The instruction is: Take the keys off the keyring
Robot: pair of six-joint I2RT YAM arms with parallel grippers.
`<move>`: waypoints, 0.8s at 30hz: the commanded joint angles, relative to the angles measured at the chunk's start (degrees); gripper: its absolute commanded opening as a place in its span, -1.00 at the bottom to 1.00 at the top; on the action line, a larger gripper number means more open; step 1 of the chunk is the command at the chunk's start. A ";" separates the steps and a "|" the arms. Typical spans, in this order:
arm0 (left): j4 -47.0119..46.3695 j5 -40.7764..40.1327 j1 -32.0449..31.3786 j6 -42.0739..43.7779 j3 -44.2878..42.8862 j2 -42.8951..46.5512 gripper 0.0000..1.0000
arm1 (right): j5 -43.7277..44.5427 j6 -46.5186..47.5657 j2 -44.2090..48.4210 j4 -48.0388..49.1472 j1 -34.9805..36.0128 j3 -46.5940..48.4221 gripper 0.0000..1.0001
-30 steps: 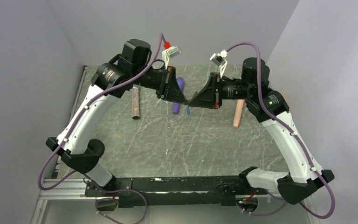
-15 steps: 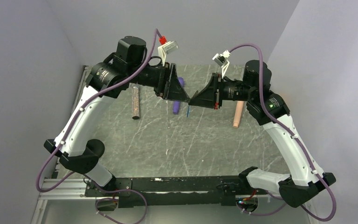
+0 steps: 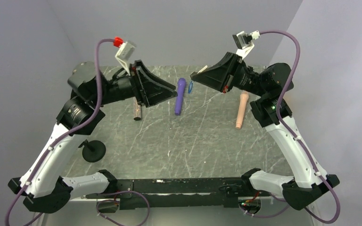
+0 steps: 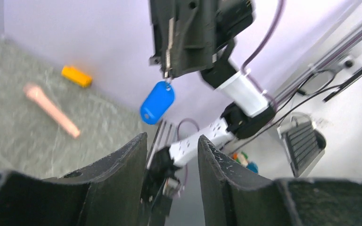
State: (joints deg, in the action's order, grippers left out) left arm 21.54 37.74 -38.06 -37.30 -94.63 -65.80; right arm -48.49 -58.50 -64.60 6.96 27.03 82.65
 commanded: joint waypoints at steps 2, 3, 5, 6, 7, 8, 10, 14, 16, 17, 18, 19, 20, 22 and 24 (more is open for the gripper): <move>-22.96 -3.51 -0.07 -6.29 2.94 2.17 -0.06 | -1.29 -12.60 -3.58 19.21 -0.16 5.34 -1.00; -24.12 -3.73 -0.10 -6.57 2.58 1.98 -0.08 | -1.41 -13.39 -4.02 20.45 -0.07 5.86 -1.00; -26.04 -4.41 -0.51 -6.88 1.83 1.46 -0.15 | -1.51 -14.62 -4.53 22.76 -0.04 6.67 -1.00; -27.05 -4.71 -0.93 -6.79 1.42 0.96 -0.17 | -1.64 -15.28 -4.76 23.80 -0.04 6.96 -1.00; -27.22 -4.97 -1.31 -6.43 0.68 0.36 -0.19 | -1.88 -15.96 -5.02 24.94 -0.05 7.31 -1.00; -26.63 -5.22 -1.77 -5.82 -0.50 -0.27 -0.20 | -2.18 -16.56 -5.24 25.85 -0.07 7.63 -1.00; -24.62 -5.86 -2.74 -4.00 -2.82 -1.65 -0.19 | -2.59 -17.54 -5.60 27.24 -0.05 7.94 -1.00; -23.64 -7.15 -4.12 -2.36 -5.04 -3.40 -0.17 | -2.93 -17.10 -5.17 26.44 -0.04 8.55 -1.00; -24.63 -6.79 -4.50 -2.75 -5.73 -4.32 -0.16 | -3.01 -16.39 -4.98 25.21 -0.07 8.98 -1.00; -24.62 -6.56 -4.76 -2.78 -6.34 -4.86 -0.16 | -3.04 -16.01 -4.86 24.68 -0.09 9.13 -1.00; -24.77 -6.04 -5.08 -2.93 -7.04 -5.41 -0.16 | -3.02 -15.65 -4.78 24.14 -0.05 9.24 -1.00; -24.93 -5.52 -5.35 -2.95 -7.63 -5.94 -0.17 | -2.97 -15.52 -4.68 23.92 -0.04 9.28 -1.00; -25.04 -5.14 -5.61 -3.04 -8.09 -6.38 -0.17 | -3.01 -15.50 -4.60 23.75 -0.04 9.39 -1.00; -25.26 -4.88 -6.01 -3.06 -8.45 -6.97 -0.17 | -3.18 -15.54 -4.80 23.54 -0.05 9.61 -1.00; -25.77 -4.56 -6.39 -3.04 -8.40 -7.12 -0.18 | -3.36 -15.32 -4.95 23.12 -0.09 9.99 -1.00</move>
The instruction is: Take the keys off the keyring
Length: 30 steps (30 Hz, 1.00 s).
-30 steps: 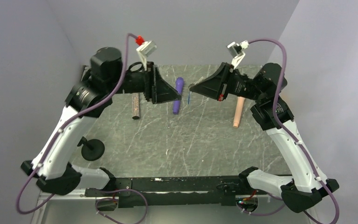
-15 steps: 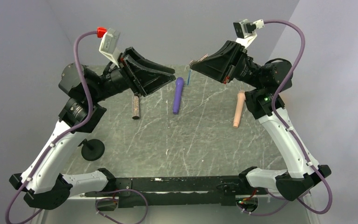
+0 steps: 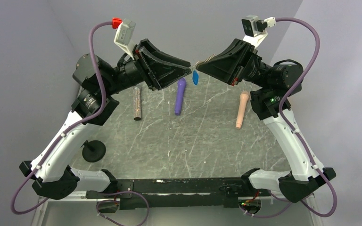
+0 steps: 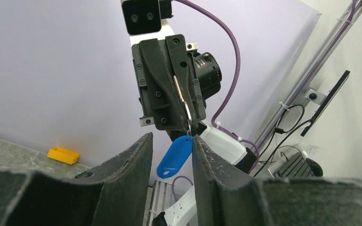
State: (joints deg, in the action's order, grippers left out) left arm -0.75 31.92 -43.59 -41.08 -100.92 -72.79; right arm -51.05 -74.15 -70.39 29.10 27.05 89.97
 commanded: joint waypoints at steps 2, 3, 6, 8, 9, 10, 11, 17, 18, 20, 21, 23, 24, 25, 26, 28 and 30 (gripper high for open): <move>-3.64 1.31 -1.17 0.86 -2.17 -0.31 -0.21 | -0.93 0.67 0.74 0.31 -0.08 3.32 -1.00; -3.60 1.30 -1.27 0.97 -2.17 -0.37 -0.23 | -1.10 0.80 0.63 0.10 -0.07 3.62 -1.00; -4.05 1.28 -1.66 0.85 -1.87 -0.40 -0.25 | -1.25 1.84 0.60 -1.64 -0.07 4.12 -1.00; -4.25 1.31 -2.06 0.95 -2.10 -0.51 -0.26 | -1.27 2.99 0.75 -2.65 -0.08 4.26 -1.00; -4.07 1.18 -2.19 1.08 -2.21 -0.57 -0.27 | -1.25 3.09 0.78 -2.80 -0.12 4.15 -1.00; -3.92 1.00 -2.32 1.31 -2.25 -0.51 -0.27 | -1.37 3.19 0.78 -2.86 -0.07 4.21 -1.00; -3.94 0.85 -2.41 1.33 -2.12 -0.44 -0.26 | -1.49 3.30 0.74 -2.97 -0.08 4.22 -1.00; -5.29 0.82 -3.19 0.91 -1.91 -0.99 -0.28 | -1.59 4.34 1.20 -4.03 -0.11 3.70 -1.00; -5.19 0.67 -3.41 0.94 -2.03 -1.15 -0.30 | -1.64 4.35 1.21 -4.00 -0.09 3.65 -1.00; -5.21 0.16 -3.77 1.15 -2.09 -1.36 -0.35 | -1.84 4.64 1.30 -4.36 -0.07 3.63 -1.00; -5.18 -0.09 -3.99 1.24 -2.01 -1.45 -0.37 | -1.90 4.74 1.33 -4.48 -0.07 3.54 -1.00; -5.11 -0.70 -4.15 1.47 -1.83 -1.40 -0.41 | -2.11 5.16 1.49 -4.93 -0.07 3.49 -1.00; -5.02 -0.98 -4.21 1.71 -1.89 -1.45 -0.42 | -2.13 5.31 1.59 -5.19 -0.07 3.44 -1.00; -4.83 -1.18 -4.22 1.93 -1.97 -1.48 -0.46 | -2.13 5.75 1.78 -5.60 -0.07 3.39 -1.00; -4.62 -1.43 -4.31 2.13 -2.10 -1.52 -0.51 | -2.13 5.96 1.92 -5.85 -0.11 3.21 -1.00; -4.08 -1.66 -4.32 2.53 -2.68 -1.79 -0.70 | -2.12 6.22 2.23 -6.13 -0.07 2.94 -1.00; -3.22 -1.87 -4.31 2.89 -3.52 -2.13 -0.97 | -2.21 6.52 2.34 -6.47 -0.11 3.00 -1.00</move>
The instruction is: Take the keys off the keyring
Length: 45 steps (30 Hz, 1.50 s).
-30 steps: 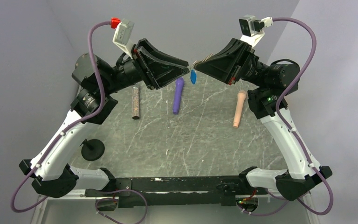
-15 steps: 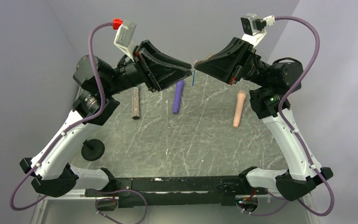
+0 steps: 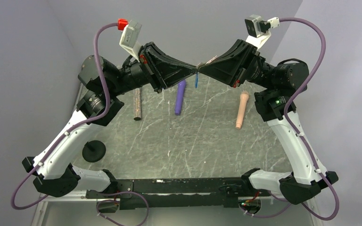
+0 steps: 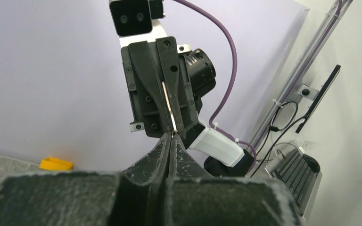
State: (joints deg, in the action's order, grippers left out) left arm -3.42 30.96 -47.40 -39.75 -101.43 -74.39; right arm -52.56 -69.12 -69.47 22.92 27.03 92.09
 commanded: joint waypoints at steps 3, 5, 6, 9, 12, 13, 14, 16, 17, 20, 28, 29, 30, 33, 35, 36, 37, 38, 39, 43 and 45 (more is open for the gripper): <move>0.44 -1.06 -0.51 1.96 -3.65 -0.91 -1.00 | -0.77 1.76 1.49 -0.53 -0.08 0.84 -1.00; 1.84 -0.76 -0.53 2.56 -4.52 -1.21 -1.00 | -0.92 2.22 1.44 -1.08 -0.05 1.04 -1.00; 3.10 -0.64 -0.55 3.36 -5.45 -1.55 -1.00 | -1.03 2.71 1.44 -1.61 -0.19 1.15 -1.00; 11.59 0.10 -0.57 6.16 -8.88 -2.60 -1.00 | -1.34 5.38 1.62 -5.64 -0.07 1.74 -1.00; 17.52 0.65 -0.58 9.30 -11.30 -2.85 -1.00 | -1.51 9.48 2.22 -11.24 -0.05 2.10 -1.00; 20.82 0.81 -0.57 10.54 -12.07 -2.93 -1.00 | -1.50 10.86 2.48 -13.20 -0.04 2.10 -1.00; 23.15 0.92 -0.55 11.68 -12.65 -2.95 -1.00 | -1.43 12.12 2.71 -14.90 -0.09 1.97 -1.00; 26.96 1.37 -0.58 13.55 -13.68 -2.96 -1.00 | -1.10 14.56 3.28 -17.77 -0.05 1.30 -1.00; 28.53 1.65 -0.57 14.24 -13.90 -2.95 -1.00 | -1.00 15.01 3.46 -18.71 -0.04 0.92 -1.00; 31.99 2.78 -0.54 15.80 -14.25 -3.03 -1.00 | -0.82 16.37 4.11 -20.44 -0.09 -0.44 -1.00; 34.65 3.92 -0.55 17.40 -14.07 -3.20 -1.00 | -0.61 18.67 4.98 -24.56 -0.07 -2.39 -1.00; 34.99 4.12 -0.53 17.53 -14.30 -3.29 -1.00 | -0.62 18.98 5.14 -25.12 -0.05 -2.65 -1.00; 35.37 4.28 -0.58 17.70 -14.56 -3.49 -1.00 | -0.54 19.30 5.29 -25.63 -0.04 -2.90 -1.00; 37.06 4.42 -0.51 18.50 -15.88 -4.19 -1.00 | -0.45 20.43 5.83 -27.48 -0.07 -3.54 -1.00; 38.17 4.28 -0.58 19.09 -16.58 -4.46 -1.00 | -0.31 21.09 6.28 -28.49 -0.07 -3.88 -1.00; 38.41 4.35 -0.54 19.36 -16.80 -4.52 -1.00 | -0.21 21.60 6.48 -29.13 -0.08 -4.06 -1.00; 38.56 4.46 -0.53 19.48 -16.93 -4.52 -1.00 | -0.12 22.10 6.58 -29.68 -0.09 -4.15 -1.00; 38.79 4.58 -0.54 19.57 -16.99 -4.53 -1.00 | -0.09 22.54 6.70 -30.41 -0.07 -4.26 -1.00; 39.02 4.74 -0.57 19.68 -17.25 -4.71 -1.00 | -0.09 23.05 6.76 -31.04 -0.06 -4.35 -1.00; 40.52 6.22 -0.59 20.13 -18.59 -5.50 -1.00 | 0.19 24.22 7.38 -32.96 0.04 -4.98 -1.00; 41.20 7.13 -0.56 19.98 -19.55 -6.17 -1.00 | 0.62 24.67 7.69 -33.68 0.04 -5.09 -1.00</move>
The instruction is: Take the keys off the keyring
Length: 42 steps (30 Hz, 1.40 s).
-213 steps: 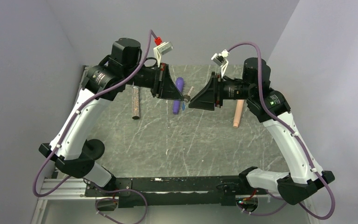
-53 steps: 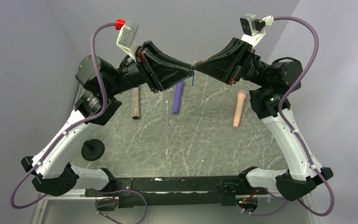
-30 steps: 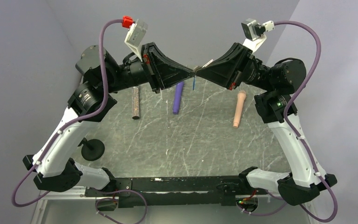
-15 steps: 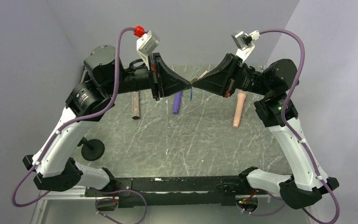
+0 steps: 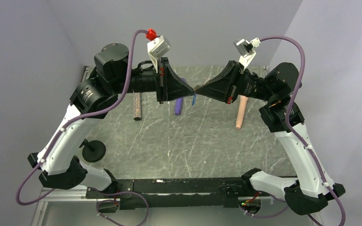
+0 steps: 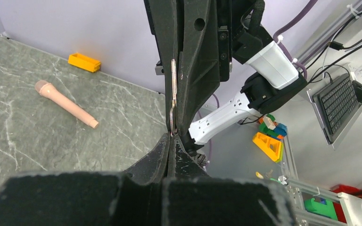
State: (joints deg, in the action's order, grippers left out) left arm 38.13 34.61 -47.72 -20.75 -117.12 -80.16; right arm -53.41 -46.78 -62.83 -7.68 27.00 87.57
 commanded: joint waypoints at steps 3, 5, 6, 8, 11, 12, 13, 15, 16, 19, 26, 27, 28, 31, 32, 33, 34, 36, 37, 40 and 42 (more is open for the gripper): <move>-1.71 3.10 -0.18 -0.29 -2.77 0.07 -0.55 | 3.04 2.49 1.62 -4.05 0.00 -0.50 -1.00; -4.06 2.41 -0.26 -1.61 -0.16 1.66 -0.13 | 4.48 2.01 2.08 -3.88 0.03 -0.54 -1.00; -5.44 2.06 -0.22 -2.32 1.25 2.69 0.05 | 5.33 1.49 2.50 -3.41 0.05 -0.82 -1.00; -8.58 0.92 -0.23 -3.80 4.08 5.39 0.29 | 7.21 0.14 3.53 -2.00 0.05 -1.93 -1.00; -12.07 -0.95 -0.24 -5.67 6.57 8.11 0.42 | 9.84 -2.96 5.56 2.24 -0.02 -5.09 -1.00; -13.16 -2.14 -0.21 -6.51 6.98 8.95 0.41 | 10.54 -4.39 6.19 4.26 -0.02 -6.20 -1.00; -14.30 -3.09 -0.22 -7.37 7.59 9.79 0.40 | 10.98 -5.70 6.73 6.40 -0.05 -7.42 -1.00; -17.42 -6.27 -0.20 -9.37 9.80 12.23 0.32 | 11.57 -9.18 7.51 12.22 -0.02 -10.07 -1.00; -19.73 -7.65 -0.22 -11.06 11.84 13.73 0.28 | 12.10 -10.88 7.99 16.13 -0.04 -11.68 -1.00; -30.10 -11.16 -0.23 -14.99 20.65 19.47 0.22 | 15.19 -19.63 9.40 35.13 -0.09 -18.68 -1.00; -45.08 -19.57 -0.30 -26.27 29.74 24.04 0.07 | 25.57 -39.42 2.47 72.85 -0.02 -21.50 -1.00; -45.44 -20.59 -0.41 -27.74 28.90 23.30 0.03 | 27.30 -41.39 1.57 75.54 -0.02 -20.95 -1.00; -45.16 -21.30 -0.79 -28.18 27.41 22.26 -0.02 | 28.87 -43.28 0.66 78.22 0.02 -20.55 -1.00; -41.51 -25.07 -3.99 -24.12 21.75 19.33 -0.10 | 31.79 -46.05 -1.24 84.23 0.02 -20.45 -1.00; -41.00 -26.68 -5.11 -22.99 21.04 18.93 -0.11 | 31.43 -46.07 -1.84 84.29 0.02 -19.74 -1.00; -41.43 -28.04 -5.90 -22.31 21.13 18.71 -0.11 | 30.78 -45.76 -2.37 83.57 0.06 -18.48 -1.00; -42.15 -29.15 -6.43 -22.02 21.47 18.46 -0.10 | 29.72 -45.01 -2.65 82.08 0.05 -16.54 -1.00; -42.91 -29.97 -6.91 -20.72 21.62 17.88 -0.09 | 27.68 -42.95 -2.59 78.63 0.05 -14.33 -1.00; -43.19 -30.09 -6.86 -19.80 21.63 17.54 -0.09 | 26.90 -41.64 -2.31 76.83 0.06 -13.92 -1.00; -44.83 -30.88 -6.86 -17.15 21.26 16.30 -0.09 | 26.95 -38.25 -1.55 71.44 0.13 -13.99 -1.00; -44.52 -30.74 -6.88 -15.48 19.95 15.55 -0.08 | 28.11 -36.49 -1.23 68.68 0.47 -14.24 -1.00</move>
State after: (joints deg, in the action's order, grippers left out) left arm -3.07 6.11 -54.26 -40.71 -94.26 -63.99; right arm -25.91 -87.42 -65.36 64.99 27.05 71.59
